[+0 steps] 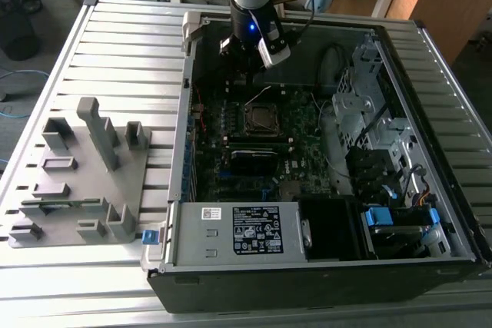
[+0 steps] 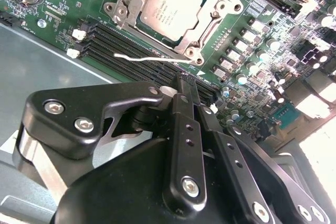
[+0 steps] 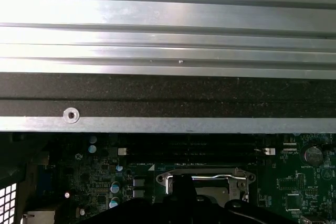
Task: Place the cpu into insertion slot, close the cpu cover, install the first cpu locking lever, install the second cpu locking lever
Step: 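Install the first cpu locking lever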
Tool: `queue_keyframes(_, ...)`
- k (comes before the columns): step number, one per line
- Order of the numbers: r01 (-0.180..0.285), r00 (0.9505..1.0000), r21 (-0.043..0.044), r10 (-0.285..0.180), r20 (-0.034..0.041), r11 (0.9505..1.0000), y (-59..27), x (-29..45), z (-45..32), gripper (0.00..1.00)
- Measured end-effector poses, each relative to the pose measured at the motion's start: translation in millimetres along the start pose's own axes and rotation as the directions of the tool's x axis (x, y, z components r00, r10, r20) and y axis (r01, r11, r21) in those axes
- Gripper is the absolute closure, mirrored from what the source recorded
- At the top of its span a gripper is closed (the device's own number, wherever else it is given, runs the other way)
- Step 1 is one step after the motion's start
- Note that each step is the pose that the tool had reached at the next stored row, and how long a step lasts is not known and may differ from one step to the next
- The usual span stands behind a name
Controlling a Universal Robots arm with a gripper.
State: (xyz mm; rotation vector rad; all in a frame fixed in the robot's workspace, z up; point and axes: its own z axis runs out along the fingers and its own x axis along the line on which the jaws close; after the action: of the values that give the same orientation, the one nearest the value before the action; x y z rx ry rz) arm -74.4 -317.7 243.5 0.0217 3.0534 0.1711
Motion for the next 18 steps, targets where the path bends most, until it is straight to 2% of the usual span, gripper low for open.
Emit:
queue_keyframes(5,0.0,1.0,-0.0001,0.0,0.0,1.0,0.0,-2.9,0.4,0.9)
queue_keyframes(12,0.0,1.0,-0.0003,0.0,0.0001,1.0,-0.1,-13.3,2.6,0.9)
queue_keyframes(18,0.0,1.0,0.0,0.0,0.0,1.0,0.2,-13.9,3.3,0.9)
